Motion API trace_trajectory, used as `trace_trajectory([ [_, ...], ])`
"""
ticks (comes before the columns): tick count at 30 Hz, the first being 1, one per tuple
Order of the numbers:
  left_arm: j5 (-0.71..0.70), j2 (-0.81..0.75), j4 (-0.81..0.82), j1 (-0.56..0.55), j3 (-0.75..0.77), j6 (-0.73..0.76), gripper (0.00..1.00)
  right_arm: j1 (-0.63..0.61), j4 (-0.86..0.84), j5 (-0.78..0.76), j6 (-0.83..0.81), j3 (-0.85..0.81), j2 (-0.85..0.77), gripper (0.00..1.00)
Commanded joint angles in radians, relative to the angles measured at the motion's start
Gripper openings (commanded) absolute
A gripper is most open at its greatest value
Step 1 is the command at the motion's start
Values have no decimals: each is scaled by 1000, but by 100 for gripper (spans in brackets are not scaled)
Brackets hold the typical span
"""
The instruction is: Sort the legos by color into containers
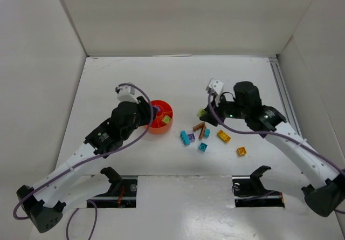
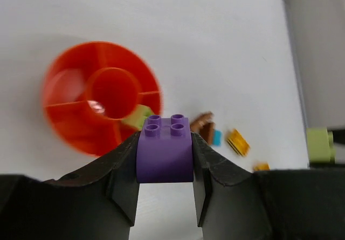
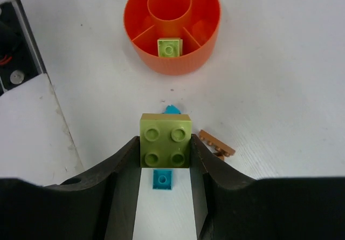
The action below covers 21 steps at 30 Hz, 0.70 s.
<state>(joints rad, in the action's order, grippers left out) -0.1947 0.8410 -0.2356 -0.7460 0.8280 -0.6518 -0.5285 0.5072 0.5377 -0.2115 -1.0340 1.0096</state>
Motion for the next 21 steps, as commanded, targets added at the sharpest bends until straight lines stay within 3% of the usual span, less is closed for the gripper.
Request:
trace_trajectory([
  [1, -400, -58, -300, 23, 45, -251, 14, -135, -111, -211, 38, -64, 98, 0],
  [7, -545, -95, -481, 23, 45, -437, 16, -243, -179, -355, 26, -191, 366, 0],
  [13, -606, -114, -574, 33, 54, -514, 17, -314, -213, -445, 1, -314, 576, 0],
  [21, -595, -168, -528, 33, 42, -477, 18, -323, -259, -456, -9, -357, 699, 0],
])
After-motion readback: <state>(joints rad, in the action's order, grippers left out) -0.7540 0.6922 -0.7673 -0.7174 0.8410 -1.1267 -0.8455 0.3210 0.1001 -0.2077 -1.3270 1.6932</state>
